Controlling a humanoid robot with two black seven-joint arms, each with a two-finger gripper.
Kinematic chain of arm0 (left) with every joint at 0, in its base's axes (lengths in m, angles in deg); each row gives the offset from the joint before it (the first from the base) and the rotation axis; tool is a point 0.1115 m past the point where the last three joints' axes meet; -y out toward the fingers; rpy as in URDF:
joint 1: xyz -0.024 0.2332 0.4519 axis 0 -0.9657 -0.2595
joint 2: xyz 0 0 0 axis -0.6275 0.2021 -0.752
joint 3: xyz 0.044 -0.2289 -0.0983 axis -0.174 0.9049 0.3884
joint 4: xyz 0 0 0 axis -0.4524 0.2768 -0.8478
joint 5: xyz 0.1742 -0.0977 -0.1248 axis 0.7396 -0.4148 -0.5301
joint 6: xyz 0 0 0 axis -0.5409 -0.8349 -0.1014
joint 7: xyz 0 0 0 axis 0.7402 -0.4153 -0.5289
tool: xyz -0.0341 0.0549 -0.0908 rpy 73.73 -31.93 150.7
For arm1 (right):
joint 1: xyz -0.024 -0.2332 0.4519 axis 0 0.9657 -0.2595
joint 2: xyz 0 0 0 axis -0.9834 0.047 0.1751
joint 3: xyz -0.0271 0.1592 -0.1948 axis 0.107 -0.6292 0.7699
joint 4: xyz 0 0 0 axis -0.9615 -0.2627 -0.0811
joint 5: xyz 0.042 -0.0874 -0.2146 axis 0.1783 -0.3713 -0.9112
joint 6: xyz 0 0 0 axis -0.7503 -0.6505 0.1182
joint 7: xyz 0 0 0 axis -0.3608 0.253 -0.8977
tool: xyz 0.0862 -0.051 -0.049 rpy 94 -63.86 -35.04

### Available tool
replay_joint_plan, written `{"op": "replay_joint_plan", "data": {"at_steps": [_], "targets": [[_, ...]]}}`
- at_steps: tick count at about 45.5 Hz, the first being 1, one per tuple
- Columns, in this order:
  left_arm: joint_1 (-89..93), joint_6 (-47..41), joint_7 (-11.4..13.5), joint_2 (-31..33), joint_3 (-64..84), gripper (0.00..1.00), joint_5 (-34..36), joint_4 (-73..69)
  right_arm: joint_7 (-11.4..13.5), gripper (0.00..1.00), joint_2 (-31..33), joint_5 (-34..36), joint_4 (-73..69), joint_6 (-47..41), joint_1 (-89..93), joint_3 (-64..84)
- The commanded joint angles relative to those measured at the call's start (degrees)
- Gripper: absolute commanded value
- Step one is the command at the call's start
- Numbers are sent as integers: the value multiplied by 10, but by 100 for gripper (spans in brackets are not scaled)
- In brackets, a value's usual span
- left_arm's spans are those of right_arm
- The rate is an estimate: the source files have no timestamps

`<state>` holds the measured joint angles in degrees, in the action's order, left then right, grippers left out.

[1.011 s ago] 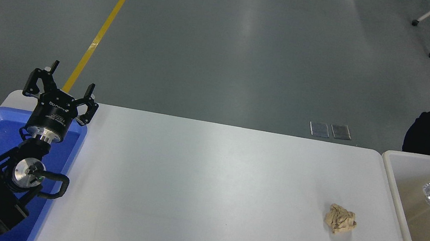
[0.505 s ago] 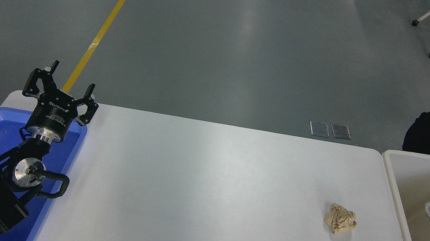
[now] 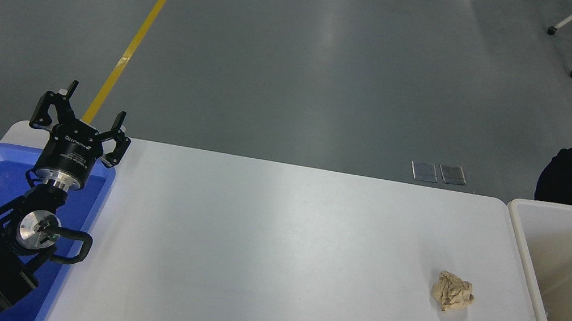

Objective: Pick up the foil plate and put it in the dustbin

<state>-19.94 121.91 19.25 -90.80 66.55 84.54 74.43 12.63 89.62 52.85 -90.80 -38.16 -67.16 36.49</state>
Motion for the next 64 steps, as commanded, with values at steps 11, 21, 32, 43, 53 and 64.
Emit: {"op": "replay_joint_plan", "data": {"at_steps": [11, 21, 32, 43, 53, 64], "targets": [[0, 1, -1, 0, -1, 98, 0, 0, 1, 100, -121, -88, -2, -14, -182, 23], [0, 1, -1, 0, -1, 98, 0, 0, 2, 100, -216, -146, -33, -49, -240, 54], [0, 1, -1, 0, -1, 98, 0, 0, 2, 100, -253, -147, -145, -144, -338, 86], [0, 1, 0, 0, -1, 98, 0, 0, 2, 100, -250, -148, -256, -231, -447, 116], [0, 1, 0, 0, -1, 98, 0, 0, 2, 100, -233, -149, -345, -278, -533, 118], [0, 1, 0, 0, -1, 98, 0, 0, 2, 100, -205, -179, -427, -305, -625, 127]]}}
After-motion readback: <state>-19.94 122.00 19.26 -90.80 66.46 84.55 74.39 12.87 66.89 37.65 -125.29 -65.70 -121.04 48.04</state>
